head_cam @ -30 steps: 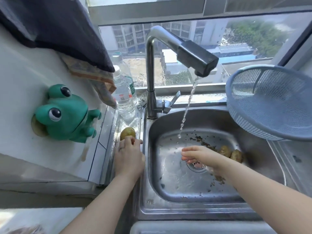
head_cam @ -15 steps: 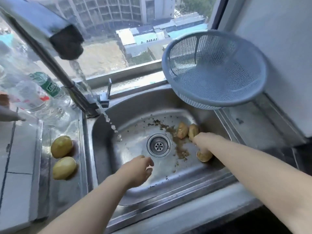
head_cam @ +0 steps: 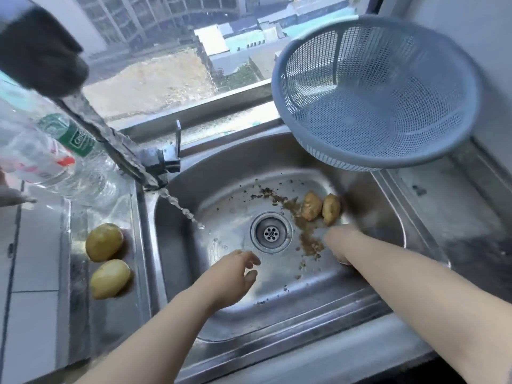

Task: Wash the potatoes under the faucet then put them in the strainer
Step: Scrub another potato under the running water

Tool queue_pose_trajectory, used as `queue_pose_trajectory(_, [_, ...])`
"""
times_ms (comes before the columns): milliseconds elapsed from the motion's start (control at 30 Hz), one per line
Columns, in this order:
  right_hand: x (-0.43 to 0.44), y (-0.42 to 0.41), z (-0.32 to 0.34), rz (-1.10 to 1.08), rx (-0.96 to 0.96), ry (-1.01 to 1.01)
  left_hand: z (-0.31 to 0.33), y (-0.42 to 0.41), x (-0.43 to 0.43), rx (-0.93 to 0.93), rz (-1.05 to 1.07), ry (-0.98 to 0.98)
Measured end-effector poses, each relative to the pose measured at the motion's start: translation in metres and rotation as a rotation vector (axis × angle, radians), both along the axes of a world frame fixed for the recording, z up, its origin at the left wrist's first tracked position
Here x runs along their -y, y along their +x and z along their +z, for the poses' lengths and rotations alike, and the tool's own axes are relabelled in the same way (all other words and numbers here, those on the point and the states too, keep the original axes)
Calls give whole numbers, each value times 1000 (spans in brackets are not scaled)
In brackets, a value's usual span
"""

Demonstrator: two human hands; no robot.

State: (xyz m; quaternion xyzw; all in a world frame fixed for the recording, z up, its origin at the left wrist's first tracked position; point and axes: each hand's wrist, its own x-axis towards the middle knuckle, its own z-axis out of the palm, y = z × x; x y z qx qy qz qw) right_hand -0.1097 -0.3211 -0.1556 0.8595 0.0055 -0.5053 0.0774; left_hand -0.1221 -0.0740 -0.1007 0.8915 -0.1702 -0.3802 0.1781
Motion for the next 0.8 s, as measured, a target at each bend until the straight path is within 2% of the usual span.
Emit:
queue_pose_trajectory(100, [-20,6,19,-66,34,150,4,0,-10,-25,61,-12])
queue_pose_trajectory(200, [-50,15,41,-285,155,491,11,2,-23,-77,257,-98])
queue_pose_trajectory(300, [-88,21,72,-628,255,864,29,4,-33,-204,643,-346])
queue_pose_trajectory(400, [-125,23,100,-917,216,1152,57,3,-35,-295,938,-711])
queue_pose_trajectory(500, [-156,24,112,-981,273,1164,79,3,-35,-310,1041,-927])
queue_pose_trajectory(633, [-182,16,120,-935,524,1033,84,7,-37,-296,1154,-937])
queue_pose_trajectory(800, [-197,0,130,-860,627,1289,80,13,-41,-434,1352,-930])
